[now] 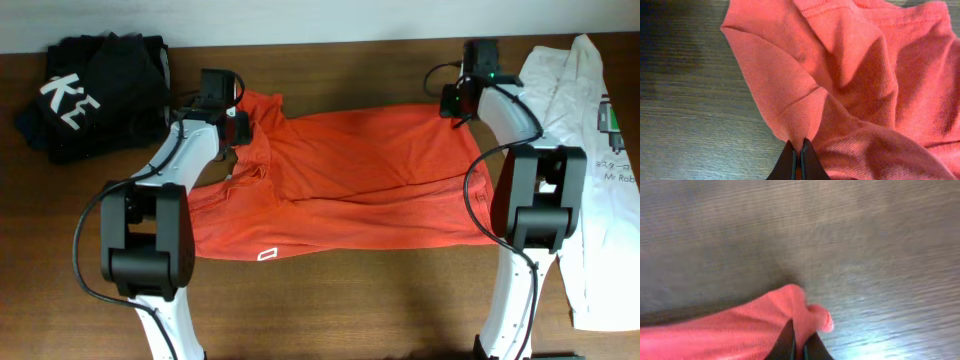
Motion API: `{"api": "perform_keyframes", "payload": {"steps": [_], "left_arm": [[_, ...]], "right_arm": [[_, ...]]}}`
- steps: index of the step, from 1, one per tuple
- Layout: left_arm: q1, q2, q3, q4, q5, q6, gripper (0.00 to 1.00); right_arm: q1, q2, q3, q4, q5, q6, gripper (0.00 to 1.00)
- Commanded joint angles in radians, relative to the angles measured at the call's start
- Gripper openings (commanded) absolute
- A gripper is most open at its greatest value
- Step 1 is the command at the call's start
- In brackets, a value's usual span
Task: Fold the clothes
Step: 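Grip the red shirt's top corners and fold it down toward the hem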
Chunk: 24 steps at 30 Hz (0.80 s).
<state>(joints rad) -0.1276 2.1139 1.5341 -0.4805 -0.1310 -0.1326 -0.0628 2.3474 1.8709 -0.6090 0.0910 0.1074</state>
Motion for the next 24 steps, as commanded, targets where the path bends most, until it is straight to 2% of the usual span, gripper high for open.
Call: {"api": "perform_keyframes", "payload": {"steps": [1, 5, 8, 13, 16, 18, 20, 24], "left_arm": [[0.002, -0.167, -0.002, -0.069, 0.023, -0.010, 0.00], [0.002, -0.332, -0.002, -0.248, 0.092, -0.008, 0.01], [0.002, -0.331, -0.002, -0.400, 0.177, -0.008, 0.00], [0.009, -0.330, -0.002, -0.581, 0.176, -0.009, 0.01], [0.015, -0.328, -0.018, -0.672, 0.155, -0.009, 0.01], [0.026, -0.328, -0.068, -0.675, 0.153, -0.009, 0.01], [0.062, -0.328, -0.137, -0.640, 0.151, -0.009, 0.00], [0.135, -0.328, -0.213, -0.613, 0.151, -0.009, 0.01]], "right_arm": [[-0.030, 0.013, 0.201, -0.254, 0.040, 0.096, 0.04], [-0.058, 0.013, 0.463, -0.703, -0.008, 0.096, 0.04], [-0.070, 0.010, 0.480, -0.870, -0.008, 0.125, 0.04], [-0.103, -0.002, 0.480, -1.089, -0.008, 0.134, 0.04], [-0.095, -0.036, 0.443, -1.090, -0.058, 0.102, 0.04], [-0.095, -0.069, 0.385, -1.090, -0.056, 0.087, 0.04], [-0.095, -0.149, 0.203, -1.089, -0.056, 0.085, 0.04], [-0.096, -0.196, 0.015, -1.003, 0.000, 0.089, 0.04]]}}
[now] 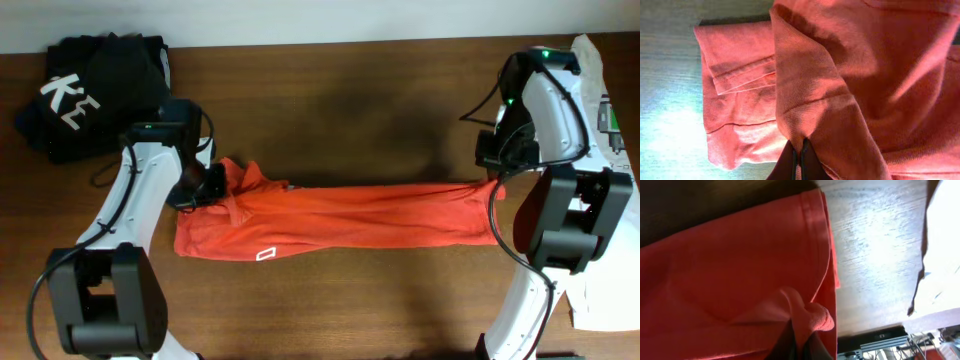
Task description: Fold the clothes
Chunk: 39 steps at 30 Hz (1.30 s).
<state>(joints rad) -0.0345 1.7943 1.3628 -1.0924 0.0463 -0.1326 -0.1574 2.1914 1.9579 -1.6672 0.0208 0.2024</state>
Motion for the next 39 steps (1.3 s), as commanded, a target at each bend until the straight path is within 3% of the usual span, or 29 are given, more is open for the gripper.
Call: {"api": "perform_keyframes", "payload": {"steps": [1, 2, 3, 4, 5, 6, 7, 9, 10, 11, 12, 15, 19, 24, 26, 29, 32, 33, 34, 35, 36, 37, 39], "left_arm": [[0.044, -0.008, -0.058, -0.009, -0.023, -0.009, 0.03], [0.044, -0.008, -0.066, -0.028, -0.023, -0.009, 0.12], [0.044, -0.008, -0.067, -0.075, -0.023, -0.008, 0.34], [0.044, -0.009, -0.067, -0.097, -0.027, -0.008, 0.52], [0.044, -0.009, -0.065, -0.098, -0.043, -0.009, 0.62], [0.044, -0.009, -0.043, -0.103, -0.060, -0.010, 0.66], [0.044, -0.009, -0.002, -0.122, -0.053, -0.013, 0.62], [0.026, -0.014, 0.071, -0.126, 0.061, -0.008, 0.35], [-0.006, -0.016, 0.076, -0.103, 0.143, 0.035, 0.25], [-0.051, -0.010, 0.074, -0.094, 0.166, 0.052, 0.10], [-0.106, 0.005, 0.071, -0.093, 0.167, 0.051, 0.01], [-0.189, 0.114, 0.071, -0.073, 0.167, 0.050, 0.00], [-0.153, 0.266, 0.071, -0.071, 0.145, 0.035, 0.00], [0.048, 0.327, -0.023, -0.043, -0.052, -0.031, 0.01], [0.162, 0.327, -0.047, -0.040, -0.158, -0.088, 0.01], [0.257, 0.326, -0.021, -0.051, -0.169, -0.103, 0.01], [0.293, 0.326, 0.186, -0.195, -0.201, -0.103, 0.01], [0.291, 0.326, 0.306, -0.276, -0.200, -0.103, 0.01], [0.289, 0.326, 0.391, -0.322, -0.183, -0.103, 0.01], [0.286, 0.326, 0.475, -0.348, -0.134, -0.102, 0.09], [0.280, 0.326, 0.507, -0.347, -0.083, -0.102, 0.33], [0.278, 0.326, 0.509, -0.333, -0.036, -0.102, 0.99], [0.278, 0.327, 0.502, -0.314, 0.003, -0.102, 0.99]], "right_arm": [[-0.001, -0.040, -0.109, 0.099, 0.068, -0.006, 0.10], [-0.001, -0.040, -0.141, 0.125, 0.066, -0.006, 0.32], [-0.001, -0.040, -0.154, 0.128, 0.066, -0.006, 0.68], [-0.001, -0.040, -0.155, 0.128, 0.066, -0.006, 0.75], [-0.001, -0.040, -0.154, 0.127, 0.067, -0.006, 0.83], [-0.001, -0.040, -0.154, 0.128, 0.067, -0.007, 0.99], [-0.001, -0.040, -0.154, 0.128, 0.067, -0.007, 0.99], [0.000, -0.040, -0.154, 0.132, 0.062, -0.007, 1.00], [0.000, -0.040, -0.154, 0.137, 0.043, -0.007, 0.75], [0.000, -0.040, -0.156, 0.145, 0.004, -0.006, 0.27], [0.003, -0.040, -0.166, 0.154, -0.012, -0.006, 0.16], [0.028, -0.040, -0.229, 0.181, -0.055, -0.006, 0.17], [0.077, -0.040, -0.363, 0.301, -0.067, -0.006, 0.17], [0.080, -0.040, -0.565, 0.558, -0.104, -0.006, 0.24], [0.079, -0.040, -0.557, 0.573, -0.104, -0.006, 0.18], [0.079, -0.040, -0.427, 0.505, -0.177, -0.007, 0.19], [0.077, -0.040, -0.182, 0.306, -0.169, -0.050, 0.33], [0.068, -0.040, -0.089, 0.230, -0.148, -0.056, 0.47], [0.058, -0.040, -0.053, 0.205, -0.150, -0.061, 0.70], [0.051, -0.040, -0.060, 0.206, -0.198, -0.106, 0.81], [0.053, -0.040, -0.088, 0.211, -0.249, -0.146, 0.83], [0.053, -0.040, -0.124, 0.220, -0.295, -0.174, 0.83], [0.053, -0.040, -0.264, 0.341, -0.365, -0.181, 0.84]]}}
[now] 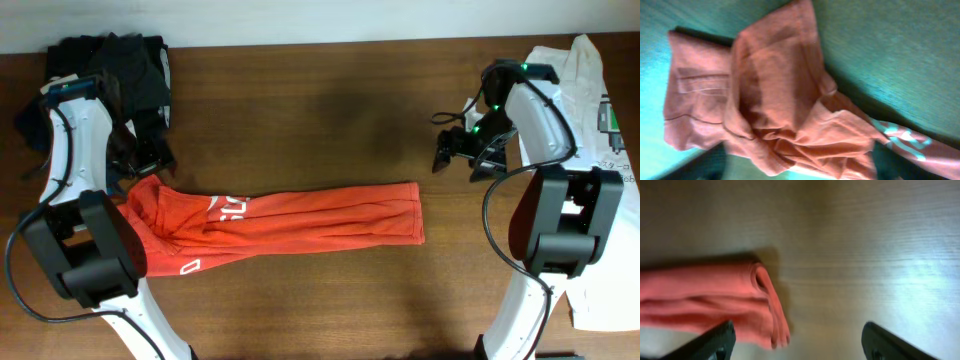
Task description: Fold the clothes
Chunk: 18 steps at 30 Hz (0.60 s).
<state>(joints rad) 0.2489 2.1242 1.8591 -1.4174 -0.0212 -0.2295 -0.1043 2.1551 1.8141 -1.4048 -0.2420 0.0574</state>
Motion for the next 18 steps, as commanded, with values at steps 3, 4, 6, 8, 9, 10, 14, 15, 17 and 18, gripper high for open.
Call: {"api": "perform_keyframes", "payload": {"steps": [3, 4, 6, 8, 9, 10, 14, 15, 17, 18], "left_arm": [[-0.007, -0.003, 0.006, 0.028, 0.071, -0.006, 0.99], [-0.009, -0.003, 0.006, 0.037, 0.071, -0.006, 0.99], [-0.024, -0.003, 0.006, 0.048, 0.071, -0.006, 0.99], [-0.037, -0.003, 0.006, 0.055, 0.071, -0.006, 0.99], [-0.039, -0.003, 0.006, 0.055, 0.071, -0.006, 0.99], [-0.043, -0.003, 0.006, 0.055, 0.071, -0.006, 0.99], [-0.066, -0.002, 0.006, 0.051, 0.071, -0.005, 0.99], [-0.089, 0.002, 0.006, 0.051, 0.071, -0.005, 0.99], [-0.123, 0.002, 0.006, 0.055, 0.070, -0.005, 0.99], [-0.141, 0.003, 0.006, 0.064, 0.070, -0.005, 0.99]], "right_arm": [[0.000, -0.003, -0.370, 0.256, -0.207, -0.079, 0.82], [0.000, -0.003, -0.416, 0.289, -0.243, -0.080, 0.80], [0.015, -0.003, -0.494, 0.333, -0.307, -0.079, 0.78], [0.065, -0.003, -0.535, 0.354, -0.307, -0.070, 0.68], [0.097, -0.003, -0.545, 0.375, -0.294, -0.032, 0.58], [0.116, -0.003, -0.545, 0.392, -0.263, 0.013, 0.45], [0.089, -0.004, -0.485, 0.372, -0.128, 0.117, 0.04], [0.050, -0.005, -0.410, 0.291, -0.020, 0.151, 0.04], [0.003, -0.008, -0.273, 0.153, 0.134, 0.198, 0.04], [-0.016, -0.014, -0.195, 0.084, 0.195, 0.229, 0.04]]}}
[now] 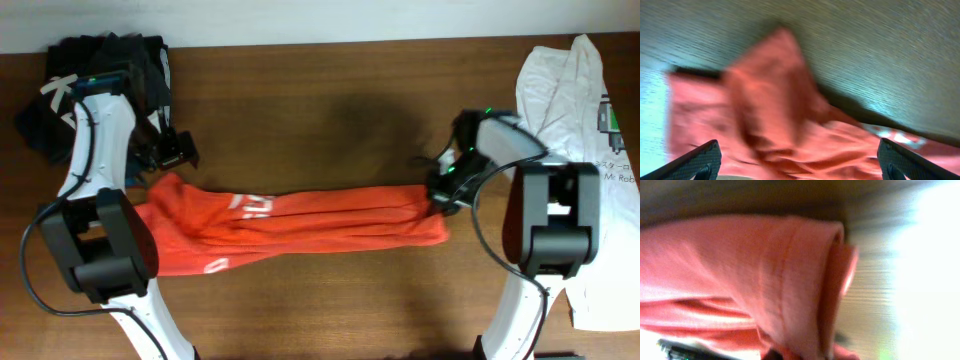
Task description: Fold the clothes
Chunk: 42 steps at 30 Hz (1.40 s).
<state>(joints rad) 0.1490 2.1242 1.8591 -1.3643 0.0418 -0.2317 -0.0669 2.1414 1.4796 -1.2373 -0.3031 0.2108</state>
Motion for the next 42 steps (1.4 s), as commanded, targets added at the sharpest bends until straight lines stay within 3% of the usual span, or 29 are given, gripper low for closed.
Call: {"api": "perform_keyframes", "payload": {"steps": [1, 3, 7, 13, 22, 24, 25, 26, 27, 31, 32, 33, 34, 35, 39, 42], "left_arm": [[-0.055, 0.003, 0.006, 0.019, 0.007, -0.003, 0.99], [-0.101, 0.004, 0.006, 0.041, 0.007, -0.003, 0.99], [-0.119, 0.004, 0.006, 0.067, 0.007, -0.004, 0.99], [-0.118, 0.004, 0.006, 0.067, 0.006, -0.003, 0.99], [-0.118, 0.004, 0.006, 0.072, 0.003, -0.003, 0.99], [-0.118, 0.004, 0.006, 0.070, 0.004, -0.003, 0.99], [-0.118, 0.004, 0.006, 0.069, 0.003, -0.003, 0.99], [-0.118, 0.004, 0.006, 0.070, 0.003, -0.003, 0.99], [-0.118, 0.004, 0.006, 0.069, 0.003, -0.003, 0.99], [-0.118, 0.004, 0.006, 0.068, 0.003, -0.003, 0.99], [-0.118, 0.004, 0.006, 0.066, 0.003, -0.003, 0.99], [-0.118, 0.004, 0.006, 0.066, 0.003, -0.003, 0.99], [-0.118, 0.004, 0.006, 0.066, 0.003, -0.003, 0.99], [-0.118, 0.004, 0.006, 0.066, 0.004, -0.003, 0.99], [-0.119, 0.004, 0.006, 0.066, 0.004, -0.003, 0.99], [-0.118, 0.004, 0.006, 0.066, 0.003, -0.003, 0.99]], "right_arm": [[-0.064, -0.010, 0.206, -0.142, 0.303, 0.099, 0.04], [-0.047, -0.052, 0.315, -0.234, 0.317, 0.116, 0.04], [0.116, -0.103, 0.315, -0.259, 0.315, 0.071, 0.04], [0.402, -0.102, 0.183, -0.106, 0.232, 0.079, 0.04], [0.475, -0.101, 0.072, 0.065, 0.042, 0.087, 0.07], [0.484, -0.101, 0.069, 0.077, 0.044, 0.087, 0.19], [0.493, -0.101, 0.069, 0.080, 0.044, 0.086, 0.34], [0.498, -0.101, 0.069, 0.079, 0.044, 0.087, 0.36], [0.493, -0.105, 0.104, 0.024, 0.045, 0.080, 0.56], [0.451, -0.119, 0.282, -0.164, 0.196, 0.027, 0.99], [0.440, -0.119, 0.278, -0.166, 0.203, 0.005, 1.00], [0.439, -0.119, 0.249, -0.165, 0.211, 0.003, 0.46], [0.440, -0.119, 0.224, -0.156, 0.210, 0.003, 0.21], [0.443, -0.119, 0.187, -0.137, 0.205, 0.004, 0.04], [0.495, -0.119, -0.051, 0.105, 0.030, 0.007, 0.04], [0.546, -0.120, -0.090, 0.182, -0.029, 0.033, 0.04]]}}
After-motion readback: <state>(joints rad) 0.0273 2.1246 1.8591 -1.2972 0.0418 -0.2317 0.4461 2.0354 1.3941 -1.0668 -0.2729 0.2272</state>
